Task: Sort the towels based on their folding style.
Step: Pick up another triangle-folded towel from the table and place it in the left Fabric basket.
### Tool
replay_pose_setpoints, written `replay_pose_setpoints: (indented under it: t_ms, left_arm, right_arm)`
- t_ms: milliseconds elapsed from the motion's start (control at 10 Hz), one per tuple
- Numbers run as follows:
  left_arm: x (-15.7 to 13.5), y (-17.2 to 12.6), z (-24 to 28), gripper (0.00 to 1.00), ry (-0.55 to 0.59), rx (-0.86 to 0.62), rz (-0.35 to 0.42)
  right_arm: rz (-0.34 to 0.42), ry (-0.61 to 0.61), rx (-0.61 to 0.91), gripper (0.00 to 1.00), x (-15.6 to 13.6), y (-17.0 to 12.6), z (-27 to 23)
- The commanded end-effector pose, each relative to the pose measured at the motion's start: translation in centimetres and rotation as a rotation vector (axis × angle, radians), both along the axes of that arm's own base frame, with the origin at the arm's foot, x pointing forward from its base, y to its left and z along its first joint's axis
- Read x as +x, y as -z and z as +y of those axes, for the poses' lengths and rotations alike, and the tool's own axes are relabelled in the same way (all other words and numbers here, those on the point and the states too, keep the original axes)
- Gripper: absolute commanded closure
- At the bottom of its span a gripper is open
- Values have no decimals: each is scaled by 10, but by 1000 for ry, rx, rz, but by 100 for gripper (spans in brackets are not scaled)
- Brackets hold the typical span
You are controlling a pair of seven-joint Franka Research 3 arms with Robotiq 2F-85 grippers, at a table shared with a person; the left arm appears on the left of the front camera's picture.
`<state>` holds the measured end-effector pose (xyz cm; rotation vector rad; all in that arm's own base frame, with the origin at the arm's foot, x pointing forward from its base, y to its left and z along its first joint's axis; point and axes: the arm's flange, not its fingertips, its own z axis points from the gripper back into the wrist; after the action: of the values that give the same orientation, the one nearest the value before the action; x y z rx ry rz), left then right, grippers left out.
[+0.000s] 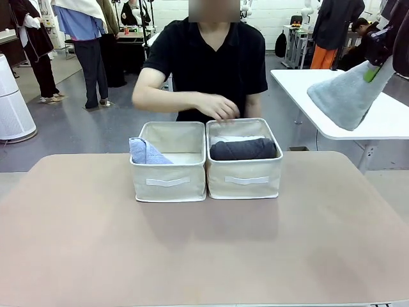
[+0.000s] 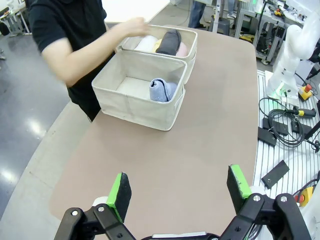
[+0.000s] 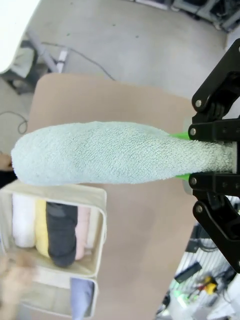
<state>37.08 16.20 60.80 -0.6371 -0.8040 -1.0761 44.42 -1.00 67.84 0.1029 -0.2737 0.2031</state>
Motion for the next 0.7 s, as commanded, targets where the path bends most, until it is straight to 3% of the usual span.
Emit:
replay_pose_setpoints:
  t_ms: [0,200,600]
  left_arm:
    - [0,-1,1,0,11,-12,-13]
    - [0,-1,1,0,11,-12,-13]
    - [0,-1,1,0,11,-12,-13]
  right_arm:
    - [46,-155,-8,78,8,3,1]
    - [82,-280,-74,78,10,6,10]
    - [32,-433,-208,78,30,-8,55]
